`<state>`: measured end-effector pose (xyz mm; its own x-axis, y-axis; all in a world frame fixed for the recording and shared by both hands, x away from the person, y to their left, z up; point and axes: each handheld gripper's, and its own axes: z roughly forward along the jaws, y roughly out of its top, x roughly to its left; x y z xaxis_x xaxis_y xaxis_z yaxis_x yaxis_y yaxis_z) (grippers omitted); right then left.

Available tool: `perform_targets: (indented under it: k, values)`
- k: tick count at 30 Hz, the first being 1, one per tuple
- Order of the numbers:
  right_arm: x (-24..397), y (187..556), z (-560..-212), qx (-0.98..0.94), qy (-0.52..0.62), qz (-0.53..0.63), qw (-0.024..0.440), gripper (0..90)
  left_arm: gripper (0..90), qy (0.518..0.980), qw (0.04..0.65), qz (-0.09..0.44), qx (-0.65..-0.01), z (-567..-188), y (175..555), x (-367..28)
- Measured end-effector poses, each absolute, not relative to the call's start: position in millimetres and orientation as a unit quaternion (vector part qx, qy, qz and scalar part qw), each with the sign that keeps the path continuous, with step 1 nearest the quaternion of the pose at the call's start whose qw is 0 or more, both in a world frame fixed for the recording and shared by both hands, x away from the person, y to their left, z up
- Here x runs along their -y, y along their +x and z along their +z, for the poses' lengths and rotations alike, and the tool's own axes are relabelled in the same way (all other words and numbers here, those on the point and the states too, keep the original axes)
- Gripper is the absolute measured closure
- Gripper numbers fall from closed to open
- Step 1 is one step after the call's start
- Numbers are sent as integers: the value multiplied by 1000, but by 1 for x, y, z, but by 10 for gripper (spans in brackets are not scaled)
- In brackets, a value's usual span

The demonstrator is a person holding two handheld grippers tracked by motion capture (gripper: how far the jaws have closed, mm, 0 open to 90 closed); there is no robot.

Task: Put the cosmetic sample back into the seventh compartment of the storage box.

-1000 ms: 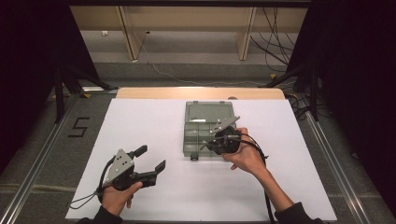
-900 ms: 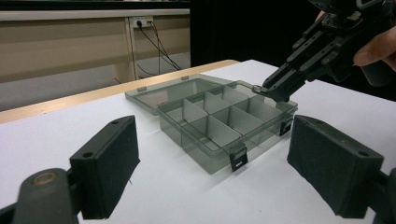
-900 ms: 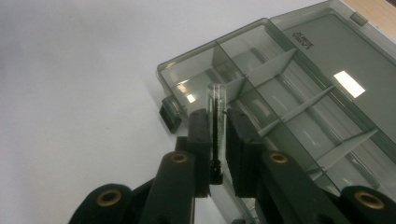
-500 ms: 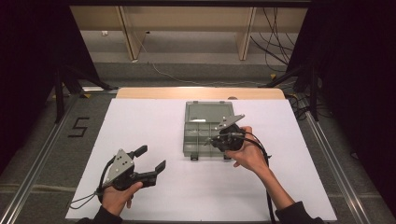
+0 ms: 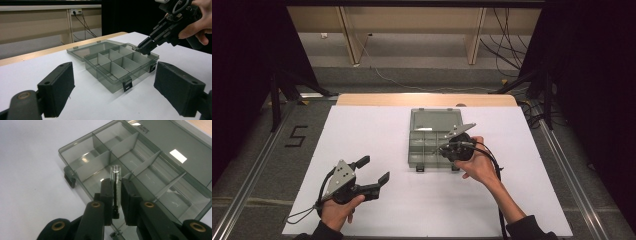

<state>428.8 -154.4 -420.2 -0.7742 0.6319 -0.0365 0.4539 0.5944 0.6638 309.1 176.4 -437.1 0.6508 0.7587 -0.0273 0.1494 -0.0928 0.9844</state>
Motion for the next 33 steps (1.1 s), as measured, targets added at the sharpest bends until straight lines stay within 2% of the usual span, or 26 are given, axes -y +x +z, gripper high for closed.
perform_targets:
  k: [11,17,19,23,33]
  values:
    - [158,433,-427,-879,320,325,139,807,156,695,582,257,-336,-437,307,-176]
    - [158,432,-427,-879,337,315,124,806,156,695,581,257,-336,-437,308,-176]
    - [159,434,-429,-879,329,319,134,806,156,695,582,257,-336,-437,307,-176]
    - [160,433,-429,-877,343,313,122,806,156,695,582,258,-335,-437,308,-176]
    - [159,437,-436,-878,330,318,139,805,156,695,582,257,-336,-437,307,-176]
